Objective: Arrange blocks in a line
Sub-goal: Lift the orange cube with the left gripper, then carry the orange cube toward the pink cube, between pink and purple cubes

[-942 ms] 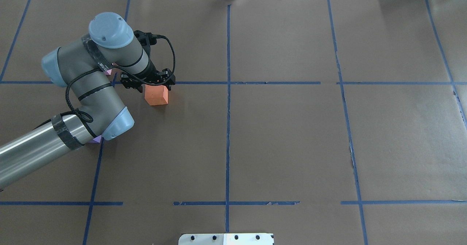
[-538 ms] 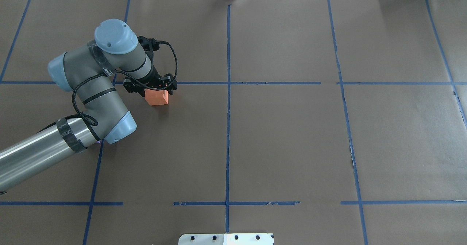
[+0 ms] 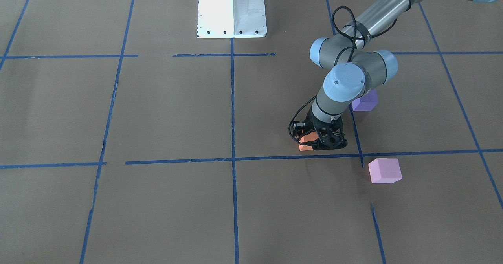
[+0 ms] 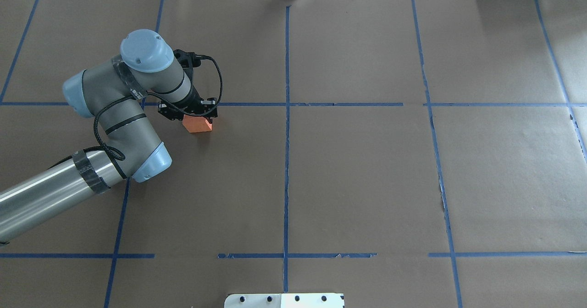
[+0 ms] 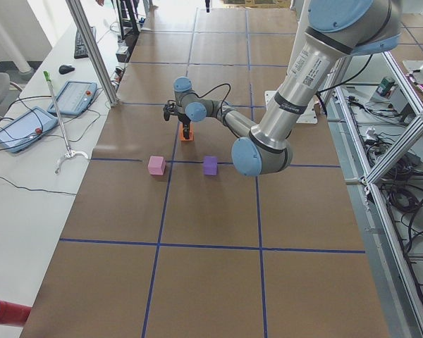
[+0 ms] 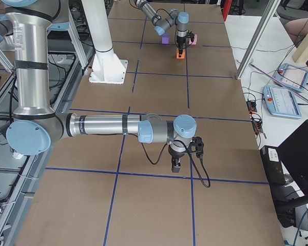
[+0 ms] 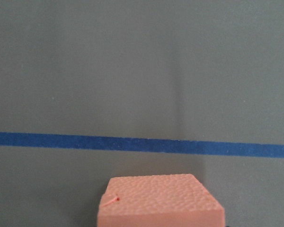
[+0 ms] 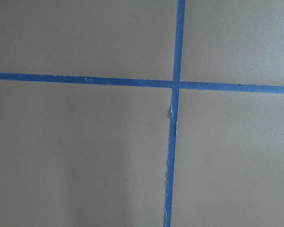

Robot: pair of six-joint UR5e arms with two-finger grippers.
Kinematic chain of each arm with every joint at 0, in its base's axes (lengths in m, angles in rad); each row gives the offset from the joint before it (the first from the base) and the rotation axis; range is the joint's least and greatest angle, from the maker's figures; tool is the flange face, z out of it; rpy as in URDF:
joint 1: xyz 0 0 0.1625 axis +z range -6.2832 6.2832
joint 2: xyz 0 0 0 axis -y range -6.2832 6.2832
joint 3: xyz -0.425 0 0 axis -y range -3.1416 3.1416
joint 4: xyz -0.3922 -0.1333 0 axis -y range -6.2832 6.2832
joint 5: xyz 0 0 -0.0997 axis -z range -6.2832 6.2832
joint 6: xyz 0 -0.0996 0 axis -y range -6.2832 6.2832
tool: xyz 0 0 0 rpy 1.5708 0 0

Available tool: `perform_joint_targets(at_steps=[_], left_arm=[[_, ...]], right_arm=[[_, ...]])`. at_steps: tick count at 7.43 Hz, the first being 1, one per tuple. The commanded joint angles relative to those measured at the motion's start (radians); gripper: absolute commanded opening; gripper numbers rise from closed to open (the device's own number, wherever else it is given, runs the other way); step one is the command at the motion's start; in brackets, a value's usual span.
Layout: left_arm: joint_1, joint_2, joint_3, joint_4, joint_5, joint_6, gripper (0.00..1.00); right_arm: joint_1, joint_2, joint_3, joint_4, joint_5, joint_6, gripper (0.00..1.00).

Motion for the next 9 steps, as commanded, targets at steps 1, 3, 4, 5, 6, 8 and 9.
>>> perform_joint_targets(at_steps=[1,3,4,5,6,8,9], left_arm=[[-0.021,0.001,-0.039,0.010,-0.001,0.003,0.15],[-0.105,0.045,-0.223,0.143,-0.014,0.012,0.15],[-0.131,0.109,-0.266,0.136,-0.014,0.085,0.17],[-0.160,0.158,-0.274,0.131,-0.014,0.168,0.17],[-0.182,0.218,-0.276,0.110,-0.029,0.220,0.17],[-0.194,0.330,-0.273,-0.013,-0.062,0.231,0.17],[-0.191,0.332,-0.261,-0.013,-0.064,0.231,0.16]], right_arm=[[0.000,0.000,0.000,0.001,0.000,0.000,1.00],[0.000,0.000,0.000,0.001,0.000,0.000,1.00],[0.000,0.000,0.000,0.001,0.001,0.000,1.00],[0.000,0.000,0.000,0.001,0.000,0.000,1.00],[0.000,0.000,0.000,0.001,0.001,0.000,1.00],[0.000,0.000,0.000,0.001,0.000,0.000,1.00],[0.000,0.000,0.000,0.001,0.000,0.000,1.00]])
